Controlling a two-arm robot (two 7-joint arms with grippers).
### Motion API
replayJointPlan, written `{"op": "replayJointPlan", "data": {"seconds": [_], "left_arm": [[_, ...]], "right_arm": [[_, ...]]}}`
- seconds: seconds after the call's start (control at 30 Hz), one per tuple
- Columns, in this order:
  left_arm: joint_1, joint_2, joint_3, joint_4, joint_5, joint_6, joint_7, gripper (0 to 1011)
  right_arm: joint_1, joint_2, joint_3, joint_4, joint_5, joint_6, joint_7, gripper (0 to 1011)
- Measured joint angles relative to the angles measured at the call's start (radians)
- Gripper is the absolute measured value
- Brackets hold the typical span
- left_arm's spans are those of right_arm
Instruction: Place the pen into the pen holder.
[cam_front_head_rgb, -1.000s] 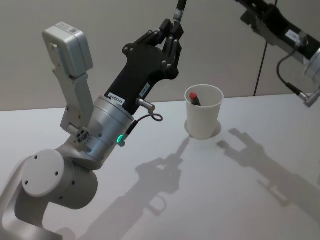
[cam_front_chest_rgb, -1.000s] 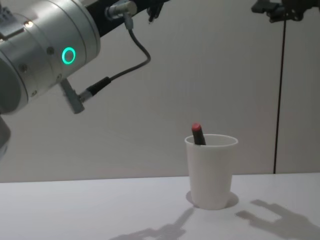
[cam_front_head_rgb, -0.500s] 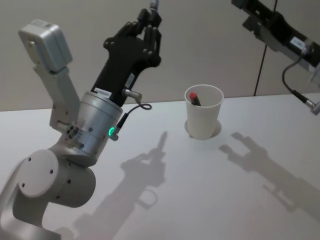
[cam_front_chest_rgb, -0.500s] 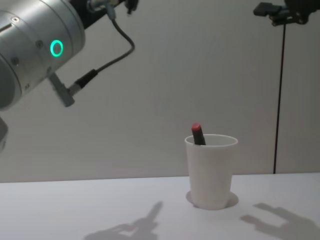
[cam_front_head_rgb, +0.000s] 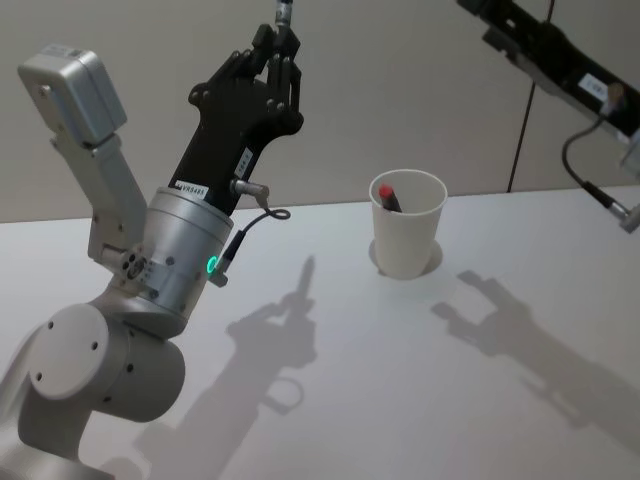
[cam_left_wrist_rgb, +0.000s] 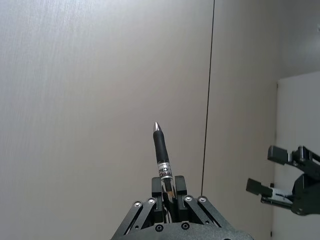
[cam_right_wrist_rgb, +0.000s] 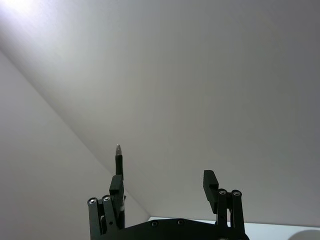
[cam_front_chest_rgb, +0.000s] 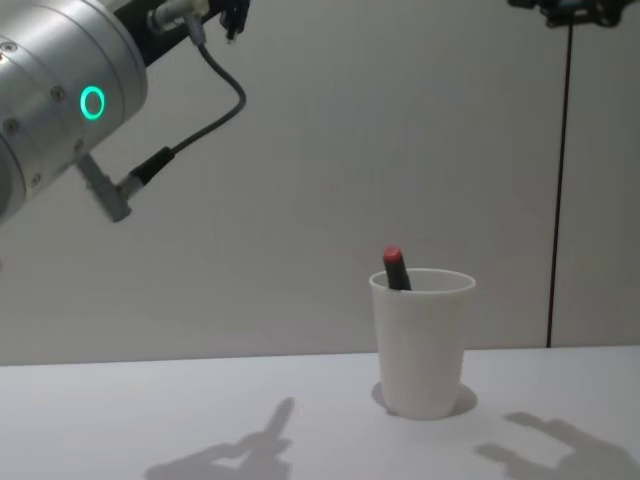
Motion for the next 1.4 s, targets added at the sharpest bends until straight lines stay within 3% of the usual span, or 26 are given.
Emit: {"op": "replayJointPlan", "data": {"seconds": [0.47, 1.1, 1.4], "left_arm": [[0.019, 0.016, 0.007, -0.020, 0.033, 0.046, -0.019, 156], [0.026, 0.022, 0.012, -0.028, 0.051, 0.061, -0.031, 156], [0.026, 0.023, 0.013, -0.029, 0.054, 0.063, -0.033, 156]], "right_arm": [[0.050, -0.039, -0.043, 0.024, -0.005, 0.004, -0.009, 1001], [0.132, -0.115, -0.125, 0.096, -0.007, 0.104, -0.062, 1001], [0.168, -0.147, -0.154, 0.131, -0.005, 0.125, -0.072, 1001]]}}
